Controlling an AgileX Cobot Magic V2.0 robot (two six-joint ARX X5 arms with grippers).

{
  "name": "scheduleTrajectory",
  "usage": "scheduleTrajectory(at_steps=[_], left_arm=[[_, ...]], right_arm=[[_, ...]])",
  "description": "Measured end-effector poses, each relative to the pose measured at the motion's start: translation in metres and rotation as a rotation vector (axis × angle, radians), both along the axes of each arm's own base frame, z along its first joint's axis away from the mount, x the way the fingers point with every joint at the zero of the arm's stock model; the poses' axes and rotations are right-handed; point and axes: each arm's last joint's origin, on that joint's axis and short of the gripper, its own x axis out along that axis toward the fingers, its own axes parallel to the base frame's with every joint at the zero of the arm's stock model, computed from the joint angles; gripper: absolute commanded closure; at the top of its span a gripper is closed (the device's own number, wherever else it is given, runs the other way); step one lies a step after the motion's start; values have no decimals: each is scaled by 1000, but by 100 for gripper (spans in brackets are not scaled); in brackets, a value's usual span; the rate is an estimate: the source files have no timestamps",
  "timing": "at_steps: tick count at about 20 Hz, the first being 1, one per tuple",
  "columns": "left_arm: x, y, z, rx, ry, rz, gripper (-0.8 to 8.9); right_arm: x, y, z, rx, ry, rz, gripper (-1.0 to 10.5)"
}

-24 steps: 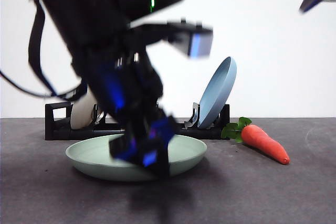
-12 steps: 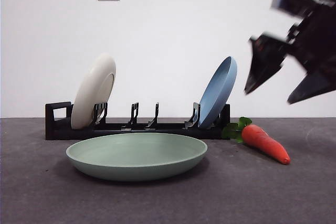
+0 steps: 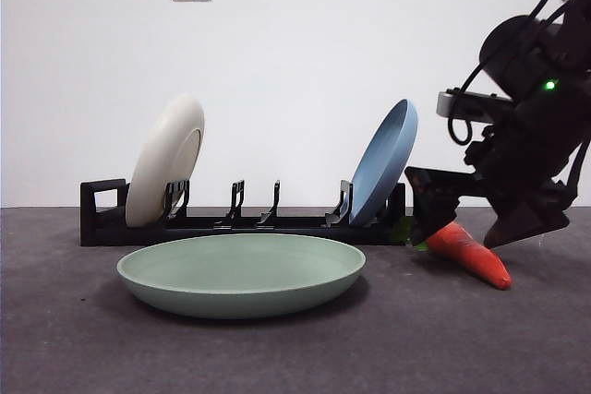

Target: Take the green plate from the plate rack,put the plate on the table,take the carrot from the table,put the carrot in the plate

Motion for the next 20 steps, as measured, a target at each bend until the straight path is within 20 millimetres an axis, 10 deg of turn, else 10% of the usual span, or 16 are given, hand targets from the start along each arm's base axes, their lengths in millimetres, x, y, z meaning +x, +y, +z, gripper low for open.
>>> scheduleTrajectory(at_steps=[8,14,20], left_arm=[[0,0,0,1,1,1,589],[0,0,0,1,1,1,589],[0,0,0,1,1,1,589]], right_arm=[[6,2,-8,-6,12,0,966],[-1,6,-2,25,60,-21,963],[-42,63,67,153,-111,146,963]])
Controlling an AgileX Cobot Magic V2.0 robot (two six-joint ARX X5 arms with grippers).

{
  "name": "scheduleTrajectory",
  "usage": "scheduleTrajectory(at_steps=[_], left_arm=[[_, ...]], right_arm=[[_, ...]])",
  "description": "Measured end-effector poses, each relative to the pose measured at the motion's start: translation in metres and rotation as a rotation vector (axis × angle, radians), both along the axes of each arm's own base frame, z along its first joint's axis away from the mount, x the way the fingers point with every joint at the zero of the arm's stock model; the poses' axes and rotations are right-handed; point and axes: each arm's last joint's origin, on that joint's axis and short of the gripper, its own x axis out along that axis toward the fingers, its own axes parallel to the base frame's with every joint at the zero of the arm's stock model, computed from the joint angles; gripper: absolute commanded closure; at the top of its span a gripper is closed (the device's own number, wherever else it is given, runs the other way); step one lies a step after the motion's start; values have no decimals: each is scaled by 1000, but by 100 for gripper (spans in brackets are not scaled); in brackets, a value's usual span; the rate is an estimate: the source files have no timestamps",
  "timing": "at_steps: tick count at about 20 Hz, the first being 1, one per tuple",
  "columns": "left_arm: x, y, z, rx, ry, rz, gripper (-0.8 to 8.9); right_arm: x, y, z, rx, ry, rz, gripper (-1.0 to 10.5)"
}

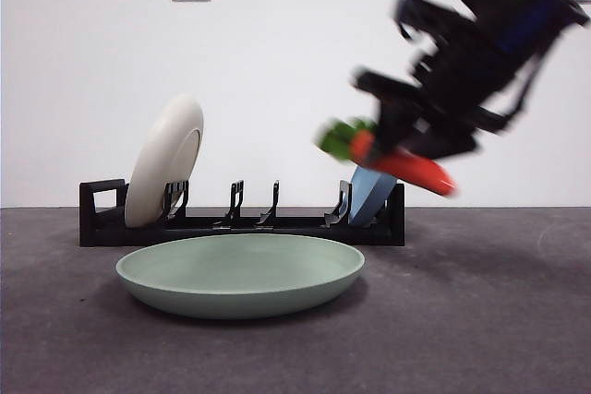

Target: Take the green plate from the plate rack,put the plate on the table,take the carrot from the table,put the carrot in the plate

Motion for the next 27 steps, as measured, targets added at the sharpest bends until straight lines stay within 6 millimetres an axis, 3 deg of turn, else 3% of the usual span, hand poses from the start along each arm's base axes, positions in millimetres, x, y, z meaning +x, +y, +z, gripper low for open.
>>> scheduleTrajectory(at_steps=[2,4,8,13,18,20,22,25,27], left_arm=[[0,0,0,1,0,0,589],[0,0,0,2,1,0,589],[0,1,-2,23,14,0,589],[-1,1,-3,30,19,0,589],[-1,1,-4,33,21,0,589],[-1,1,-4,39,25,0,589],[-1,1,-4,41,26,0,589],[-1,2,-5,47,30,0,589],[-1,2,-6,56,35,0,589]], right_arm=[[-13,28,1,25,-22,87,964],[-24,55,-11,19,-17,148,964],[-25,80,-41,5,-5,183,964],[-16,88,-74,-8,38,168,963],[-9,94,-70,4,25,170,962],[-9,95,-69,8,24,173,871],[-10,95,-71,8,55,189,711],[-14,95,-74,-18,94,192,642],[-14,95,-74,-20,97,192,518]])
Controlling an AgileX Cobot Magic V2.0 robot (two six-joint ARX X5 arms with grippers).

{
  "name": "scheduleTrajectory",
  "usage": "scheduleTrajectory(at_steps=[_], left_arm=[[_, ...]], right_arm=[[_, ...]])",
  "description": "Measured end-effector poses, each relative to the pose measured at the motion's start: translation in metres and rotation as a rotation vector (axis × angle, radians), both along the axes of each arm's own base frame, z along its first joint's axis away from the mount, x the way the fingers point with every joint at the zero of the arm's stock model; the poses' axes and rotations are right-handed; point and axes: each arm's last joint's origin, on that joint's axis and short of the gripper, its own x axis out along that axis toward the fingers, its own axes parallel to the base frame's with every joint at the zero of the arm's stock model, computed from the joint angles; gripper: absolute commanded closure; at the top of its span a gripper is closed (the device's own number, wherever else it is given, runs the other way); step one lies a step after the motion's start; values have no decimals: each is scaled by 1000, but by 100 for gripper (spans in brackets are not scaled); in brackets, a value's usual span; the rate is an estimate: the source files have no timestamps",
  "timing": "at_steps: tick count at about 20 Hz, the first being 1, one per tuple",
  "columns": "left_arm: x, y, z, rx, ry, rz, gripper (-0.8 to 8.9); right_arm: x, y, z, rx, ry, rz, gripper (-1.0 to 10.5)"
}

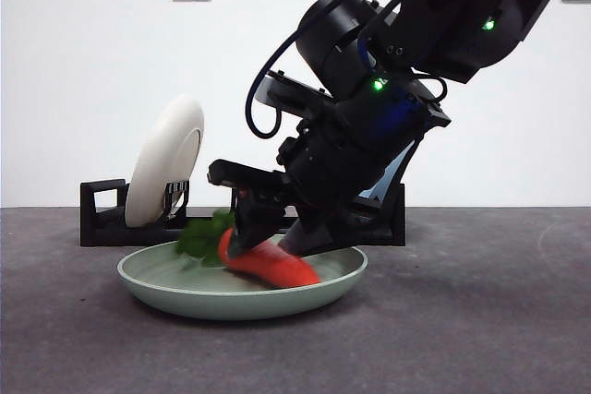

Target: Take the green plate from the plate rack,put the plate on the table,take the carrot from the table,put the carrot in the plate

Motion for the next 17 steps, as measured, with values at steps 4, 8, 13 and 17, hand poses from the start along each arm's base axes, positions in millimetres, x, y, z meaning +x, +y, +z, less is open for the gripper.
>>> scheduleTrajectory(at_steps=[4,8,13,17], left_arm=[[-1,1,-3,31,20,0,589],[-2,3,-6,59,37,1,589],[-2,3,-7,70,44,0,589],[-3,5,-10,99,64,2,589]], right_arm=[[3,2,6,1,-1,0,472],[-7,-6,55,26,-27,0,473],[-55,-50,151,77,-76,6,475],[-106,-95,182,46,31,67,479]])
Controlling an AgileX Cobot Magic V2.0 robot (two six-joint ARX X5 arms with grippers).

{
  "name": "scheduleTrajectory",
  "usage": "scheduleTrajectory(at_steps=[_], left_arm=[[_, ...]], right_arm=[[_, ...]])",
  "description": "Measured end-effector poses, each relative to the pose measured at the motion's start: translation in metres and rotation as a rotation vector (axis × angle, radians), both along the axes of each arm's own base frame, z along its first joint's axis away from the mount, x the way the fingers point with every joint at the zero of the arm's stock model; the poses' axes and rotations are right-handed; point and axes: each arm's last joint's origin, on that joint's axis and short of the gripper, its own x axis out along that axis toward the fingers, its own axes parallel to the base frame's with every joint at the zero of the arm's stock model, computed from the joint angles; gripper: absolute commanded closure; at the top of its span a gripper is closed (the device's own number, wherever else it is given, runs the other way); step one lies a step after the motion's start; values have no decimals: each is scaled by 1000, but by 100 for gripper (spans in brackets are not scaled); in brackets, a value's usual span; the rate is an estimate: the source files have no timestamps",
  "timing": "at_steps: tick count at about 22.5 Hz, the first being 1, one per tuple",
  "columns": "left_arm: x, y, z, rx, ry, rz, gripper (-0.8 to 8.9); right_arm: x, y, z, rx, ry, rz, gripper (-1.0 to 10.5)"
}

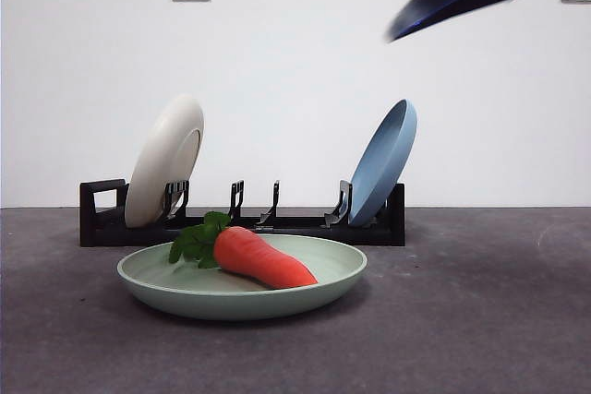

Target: Take the green plate from the plate rack,put the plate on the table,take the carrot from the table,put the carrot in the plate

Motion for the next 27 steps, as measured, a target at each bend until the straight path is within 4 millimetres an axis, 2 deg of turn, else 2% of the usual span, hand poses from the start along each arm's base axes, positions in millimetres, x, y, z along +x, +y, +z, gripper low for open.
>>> scheduleTrajectory(at_steps=[3,6,9,27], left_arm=[[-1,1,-3,22,23,4,595],[-2,4,-7,61,55,9,626],[-4,6,-10,93,76,8,837],[-5,8,-13,113,113,22,817]], right_arm=[[-33,-28,8,-32,98,48,493],[-53,-45,9,-65,166,67,768],[-60,-52,11,-69,173,68,969],[-63,-55,12,-61,163,68,944]])
